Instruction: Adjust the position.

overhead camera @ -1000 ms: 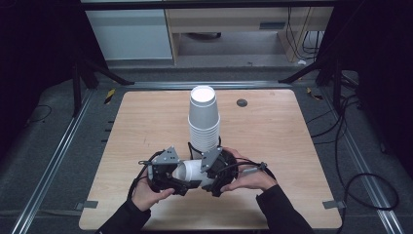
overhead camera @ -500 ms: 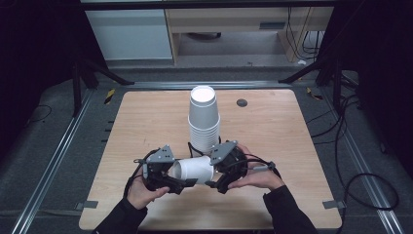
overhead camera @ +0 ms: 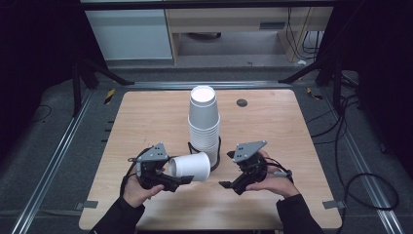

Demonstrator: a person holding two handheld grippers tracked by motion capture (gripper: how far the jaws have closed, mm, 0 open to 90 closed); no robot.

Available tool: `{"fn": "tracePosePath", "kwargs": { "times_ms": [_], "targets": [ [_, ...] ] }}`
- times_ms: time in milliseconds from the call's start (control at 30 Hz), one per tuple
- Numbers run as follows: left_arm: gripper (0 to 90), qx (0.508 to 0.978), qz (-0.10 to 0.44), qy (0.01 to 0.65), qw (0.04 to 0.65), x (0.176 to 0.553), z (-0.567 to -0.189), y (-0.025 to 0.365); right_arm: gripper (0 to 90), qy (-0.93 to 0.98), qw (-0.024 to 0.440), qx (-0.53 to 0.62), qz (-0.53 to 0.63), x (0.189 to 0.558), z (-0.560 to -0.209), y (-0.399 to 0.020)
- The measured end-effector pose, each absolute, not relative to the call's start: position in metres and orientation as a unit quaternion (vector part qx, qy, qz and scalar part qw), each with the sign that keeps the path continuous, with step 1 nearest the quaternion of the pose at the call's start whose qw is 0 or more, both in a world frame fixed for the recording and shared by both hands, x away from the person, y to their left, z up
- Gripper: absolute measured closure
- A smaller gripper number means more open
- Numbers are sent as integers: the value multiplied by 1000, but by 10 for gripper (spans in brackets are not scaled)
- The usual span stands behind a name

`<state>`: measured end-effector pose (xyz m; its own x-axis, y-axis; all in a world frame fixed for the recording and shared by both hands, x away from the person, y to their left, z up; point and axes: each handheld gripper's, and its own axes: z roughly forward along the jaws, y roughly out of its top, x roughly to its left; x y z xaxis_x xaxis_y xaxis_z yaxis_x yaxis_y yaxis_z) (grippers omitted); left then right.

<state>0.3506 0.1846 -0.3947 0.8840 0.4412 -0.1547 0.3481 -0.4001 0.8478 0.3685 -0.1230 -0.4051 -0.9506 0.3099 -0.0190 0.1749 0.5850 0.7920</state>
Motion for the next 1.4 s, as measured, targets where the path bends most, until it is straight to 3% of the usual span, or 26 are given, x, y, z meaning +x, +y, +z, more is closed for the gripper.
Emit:
{"fn": "tracePosePath", "kwargs": {
  "times_ms": [667, 1267, 1400],
  "targets": [
    [204, 840, 21, 190, 508, 346, -401, 166, 31, 873, 6, 121, 473, 367, -425, -110],
    [205, 844, -9, 158, 512, 339, -403, 150, 28, 876, -24, 90, 474, 363, -429, -95],
    [205, 844, -10, 159, 512, 339, -404, 150, 61, 874, -30, 83, 478, 364, -430, -95]
  ]
}}
